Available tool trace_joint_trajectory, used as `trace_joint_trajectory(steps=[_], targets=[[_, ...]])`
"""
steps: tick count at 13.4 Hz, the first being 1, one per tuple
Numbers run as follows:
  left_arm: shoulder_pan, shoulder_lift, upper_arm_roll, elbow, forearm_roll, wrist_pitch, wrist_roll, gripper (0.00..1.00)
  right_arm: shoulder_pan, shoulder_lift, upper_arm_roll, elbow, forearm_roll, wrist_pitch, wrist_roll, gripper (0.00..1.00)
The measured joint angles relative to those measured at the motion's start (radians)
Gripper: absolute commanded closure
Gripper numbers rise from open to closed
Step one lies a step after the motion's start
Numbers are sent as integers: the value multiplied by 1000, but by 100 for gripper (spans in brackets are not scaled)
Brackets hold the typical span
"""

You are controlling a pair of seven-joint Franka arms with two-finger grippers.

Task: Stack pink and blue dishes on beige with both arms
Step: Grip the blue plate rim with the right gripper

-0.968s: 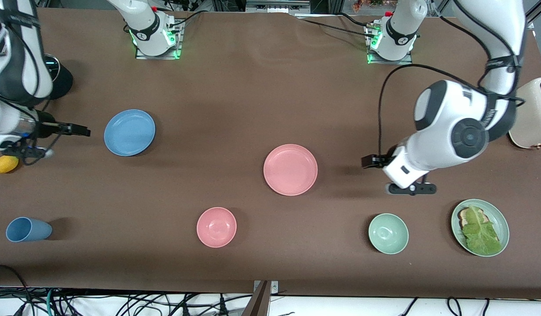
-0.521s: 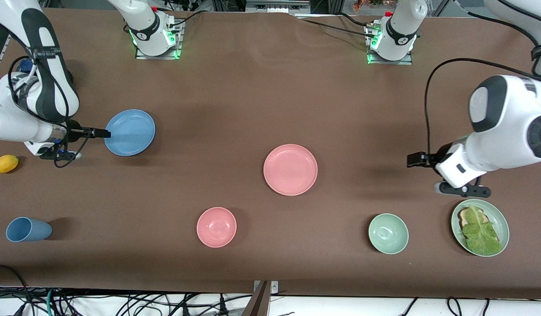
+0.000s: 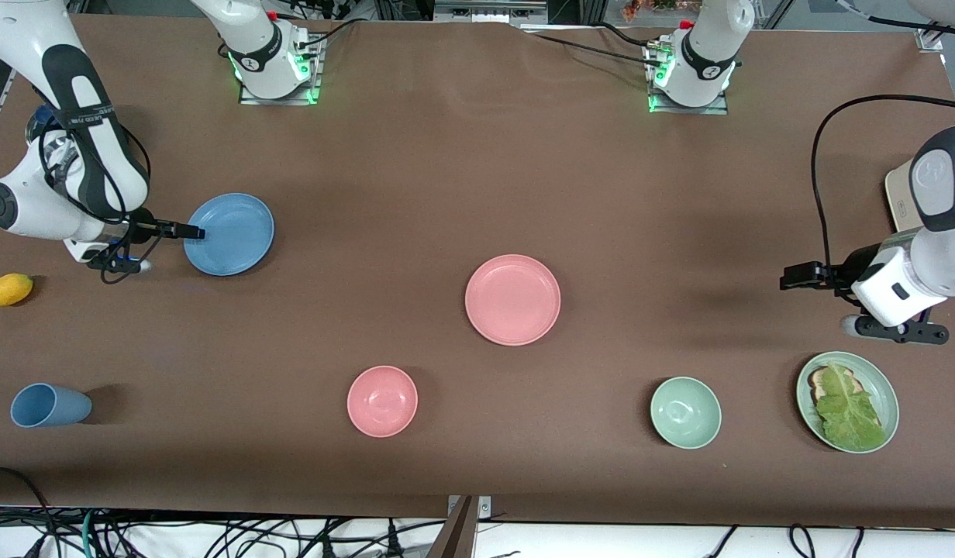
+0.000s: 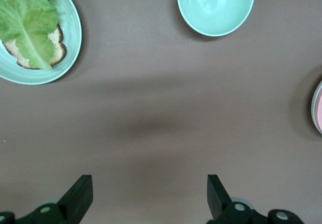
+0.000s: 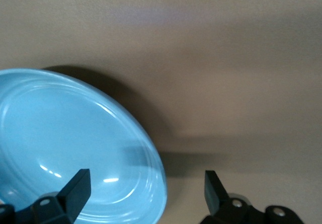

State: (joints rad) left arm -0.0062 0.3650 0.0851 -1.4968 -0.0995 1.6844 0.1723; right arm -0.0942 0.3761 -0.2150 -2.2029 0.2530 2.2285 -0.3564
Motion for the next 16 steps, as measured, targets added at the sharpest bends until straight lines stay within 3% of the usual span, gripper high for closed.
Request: trace_joint_trajectory(steps=[2,5,6,12,16], targets=[[-5,-32,-3,11,0,-34,-5,0,-11,9,0,-2,36,0,-56,33],[-11,-92,-7,67,0,-152,-60,0,-46,34,-1,-2,66,0,-115,91],[-12,-103,-8,93,0,-193,-71,0,-50,39,-1,-2,72,0,-126,100],[-21,-119,-21,176,0,-266,-89,0,-51,25,1,19,87,-72,-139,100],[-20,-182,-17,182,0,-345,-89,0,-42,26,13,154,143,-238,-139,100]])
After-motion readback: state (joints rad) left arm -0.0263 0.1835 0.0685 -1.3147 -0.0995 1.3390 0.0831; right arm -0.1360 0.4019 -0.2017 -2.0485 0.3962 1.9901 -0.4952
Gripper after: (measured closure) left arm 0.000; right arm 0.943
